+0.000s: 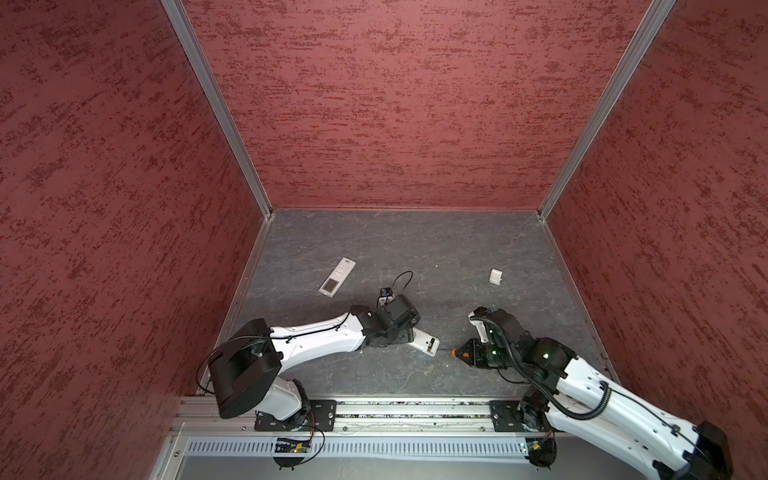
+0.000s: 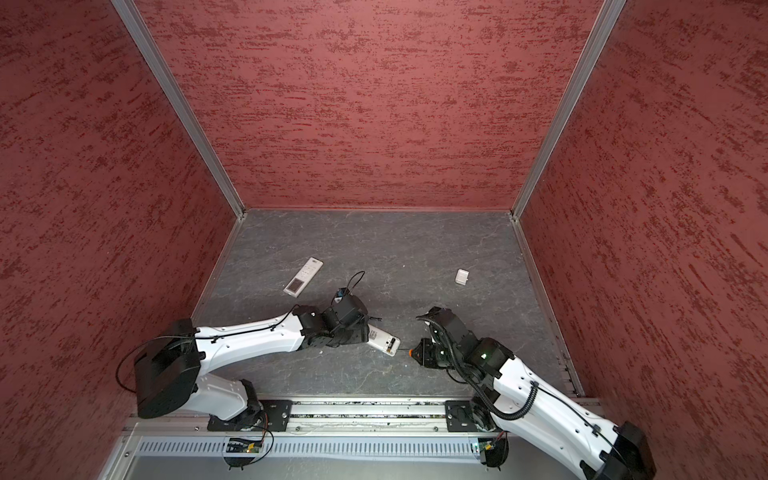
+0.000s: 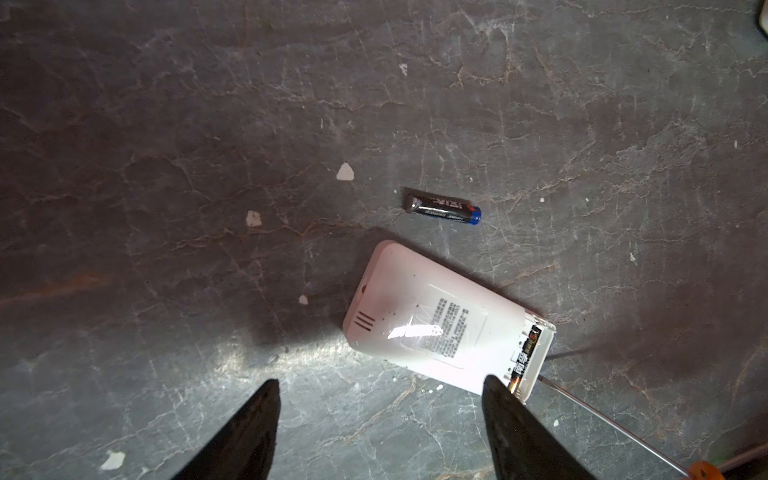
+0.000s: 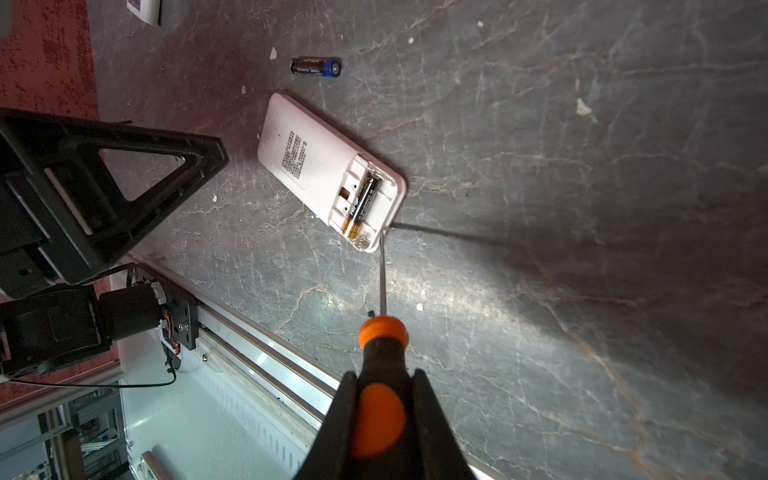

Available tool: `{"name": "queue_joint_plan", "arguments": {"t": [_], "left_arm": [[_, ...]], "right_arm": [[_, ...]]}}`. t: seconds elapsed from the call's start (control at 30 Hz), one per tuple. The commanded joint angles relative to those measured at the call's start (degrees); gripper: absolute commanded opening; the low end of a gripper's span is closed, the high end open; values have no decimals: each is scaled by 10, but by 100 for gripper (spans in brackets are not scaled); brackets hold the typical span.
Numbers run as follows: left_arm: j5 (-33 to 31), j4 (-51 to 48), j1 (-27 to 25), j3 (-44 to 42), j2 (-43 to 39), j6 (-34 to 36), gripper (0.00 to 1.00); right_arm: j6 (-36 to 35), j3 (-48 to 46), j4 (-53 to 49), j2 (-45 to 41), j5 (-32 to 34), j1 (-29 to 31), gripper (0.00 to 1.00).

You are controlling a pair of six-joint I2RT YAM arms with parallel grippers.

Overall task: Unload the batteries from the remote control
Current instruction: 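Insert the screwdriver tip beside the gold battery with the right gripper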

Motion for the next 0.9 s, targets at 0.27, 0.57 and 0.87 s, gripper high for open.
{"name": "queue_joint_plan", "arguments": {"t": [0.27, 0.57, 0.87], "left_arm": [[16, 21, 6, -10, 13, 10, 75], [16, 20, 11, -19, 5, 8, 75], [22, 32, 16, -34, 2, 3, 75]], "right_arm": [[9, 0, 47, 6, 9, 3, 0], [5, -7, 87, 40, 0, 3, 0], [3, -8, 125, 70, -12, 3, 0]]}}
